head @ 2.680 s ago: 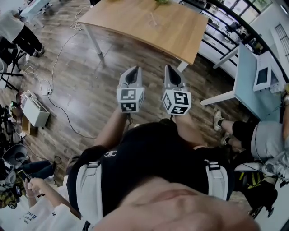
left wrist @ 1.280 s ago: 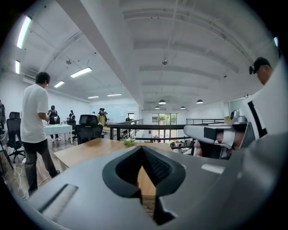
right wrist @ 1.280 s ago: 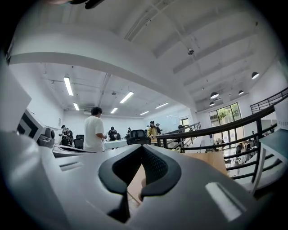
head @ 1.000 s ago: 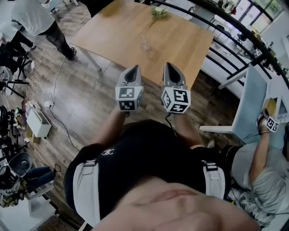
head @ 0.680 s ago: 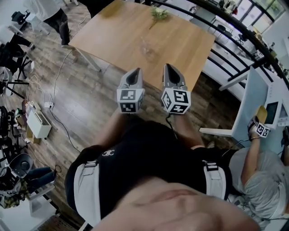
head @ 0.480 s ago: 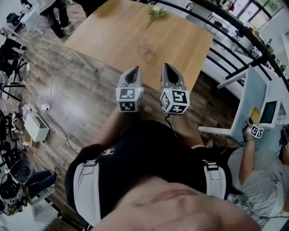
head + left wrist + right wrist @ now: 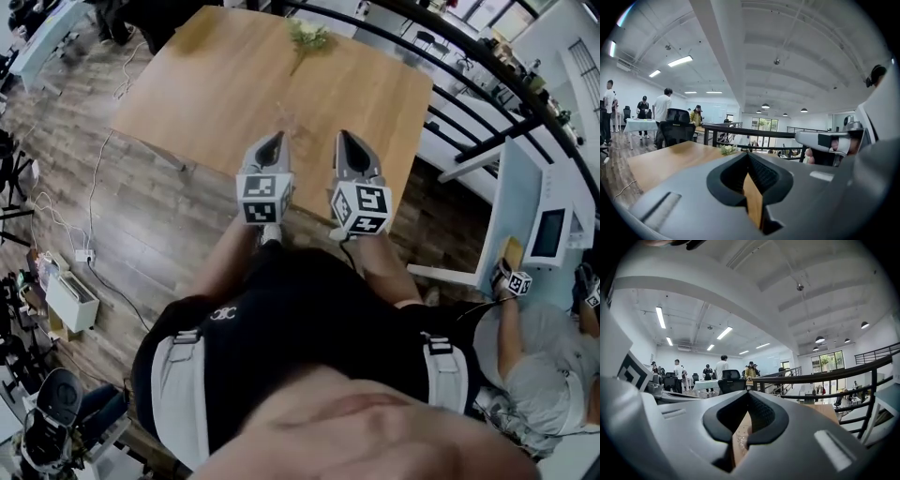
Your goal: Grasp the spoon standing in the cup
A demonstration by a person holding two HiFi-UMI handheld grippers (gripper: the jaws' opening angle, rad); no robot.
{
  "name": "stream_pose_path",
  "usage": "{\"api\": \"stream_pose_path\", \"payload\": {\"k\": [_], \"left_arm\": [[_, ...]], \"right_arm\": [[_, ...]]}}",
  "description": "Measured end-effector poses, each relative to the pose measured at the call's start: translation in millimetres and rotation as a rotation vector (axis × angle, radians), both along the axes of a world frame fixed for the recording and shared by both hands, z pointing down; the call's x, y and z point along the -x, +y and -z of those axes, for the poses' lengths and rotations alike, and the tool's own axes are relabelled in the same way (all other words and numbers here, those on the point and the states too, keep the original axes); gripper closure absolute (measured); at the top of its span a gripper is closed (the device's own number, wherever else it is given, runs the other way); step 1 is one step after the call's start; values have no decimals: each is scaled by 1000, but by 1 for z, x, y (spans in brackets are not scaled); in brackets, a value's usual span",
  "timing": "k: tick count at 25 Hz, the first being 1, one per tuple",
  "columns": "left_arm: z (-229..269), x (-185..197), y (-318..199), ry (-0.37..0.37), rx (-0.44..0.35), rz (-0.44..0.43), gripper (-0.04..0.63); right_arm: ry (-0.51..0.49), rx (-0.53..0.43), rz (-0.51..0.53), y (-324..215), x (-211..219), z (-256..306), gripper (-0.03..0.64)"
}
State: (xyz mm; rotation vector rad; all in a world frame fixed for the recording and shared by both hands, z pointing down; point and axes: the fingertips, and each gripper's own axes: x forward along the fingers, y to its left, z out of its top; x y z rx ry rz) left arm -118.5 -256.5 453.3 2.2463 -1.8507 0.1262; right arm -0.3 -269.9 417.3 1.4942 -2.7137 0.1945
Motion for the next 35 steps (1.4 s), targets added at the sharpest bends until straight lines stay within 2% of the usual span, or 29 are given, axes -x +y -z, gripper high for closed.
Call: {"api": "stream_pose_path", "payload": {"k": [6, 13, 19, 23, 27, 31, 35], "left_arm": [[-13, 30, -44, 27, 39, -45, 584], [-40, 47, -95, 18, 100, -143, 584], [-84, 33, -127, 60, 219, -216, 584], [-102, 25, -129, 6, 230, -180, 583], [-125, 31, -127, 13, 287, -136, 583], [-137, 43, -139, 32, 313, -84, 583], [-144, 50, -144, 41, 330, -85, 518]], "right_arm": [[30, 15, -59, -31, 19, -6, 617], [41, 48, -175, -70, 27, -18, 617], [81, 86, -227, -85, -2, -35, 617], [83, 139, -212, -94, -22, -51, 617], [112, 139, -193, -94, -26, -56, 617], [92, 179, -201, -97, -34, -71, 617], [93, 193, -212, -94, -36, -76, 617]]}}
